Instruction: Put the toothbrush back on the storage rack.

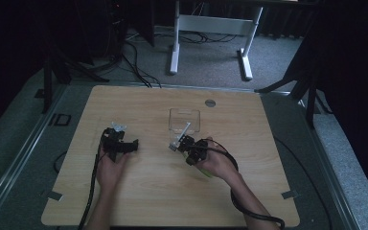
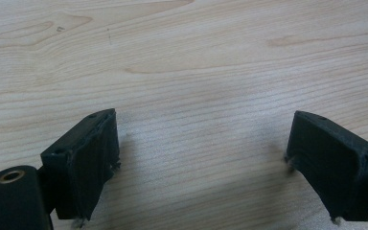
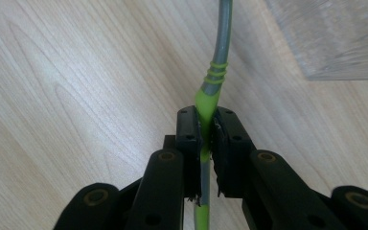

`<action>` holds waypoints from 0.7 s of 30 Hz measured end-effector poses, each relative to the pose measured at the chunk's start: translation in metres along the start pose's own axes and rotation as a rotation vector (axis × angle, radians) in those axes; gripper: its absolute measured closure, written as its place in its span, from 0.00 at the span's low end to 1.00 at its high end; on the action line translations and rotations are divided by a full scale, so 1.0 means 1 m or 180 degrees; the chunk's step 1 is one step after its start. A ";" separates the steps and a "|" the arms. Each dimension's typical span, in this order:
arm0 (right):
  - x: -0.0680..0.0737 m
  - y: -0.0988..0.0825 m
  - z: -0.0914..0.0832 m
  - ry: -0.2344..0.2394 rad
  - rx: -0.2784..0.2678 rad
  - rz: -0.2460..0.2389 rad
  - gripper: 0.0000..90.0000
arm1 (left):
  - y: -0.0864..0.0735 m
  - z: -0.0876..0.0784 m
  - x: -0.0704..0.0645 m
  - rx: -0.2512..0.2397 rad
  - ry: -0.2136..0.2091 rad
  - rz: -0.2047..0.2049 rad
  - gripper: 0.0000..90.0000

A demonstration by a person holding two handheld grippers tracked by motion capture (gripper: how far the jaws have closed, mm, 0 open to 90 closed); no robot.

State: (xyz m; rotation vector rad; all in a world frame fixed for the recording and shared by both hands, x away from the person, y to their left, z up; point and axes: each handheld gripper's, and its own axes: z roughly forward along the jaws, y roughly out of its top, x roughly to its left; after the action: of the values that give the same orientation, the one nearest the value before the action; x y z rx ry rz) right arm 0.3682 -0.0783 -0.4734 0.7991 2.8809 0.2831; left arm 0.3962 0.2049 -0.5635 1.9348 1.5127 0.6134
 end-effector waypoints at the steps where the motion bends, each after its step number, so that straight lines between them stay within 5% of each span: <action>1: -0.001 0.000 -0.001 0.0003 -0.0016 0.0005 0.91 | 0.000 0.000 0.000 -0.0002 0.0001 -0.0004 0.13; 21: -0.015 -0.003 -0.019 -0.0025 -0.0348 0.0195 0.91 | 0.000 0.000 0.000 0.0005 -0.0001 0.0001 0.13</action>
State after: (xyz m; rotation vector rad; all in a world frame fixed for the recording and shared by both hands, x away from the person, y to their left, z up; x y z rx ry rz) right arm 0.3757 -0.0912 -0.4543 0.8674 2.8090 0.4392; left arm 0.3962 0.2050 -0.5634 1.9362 1.5134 0.6123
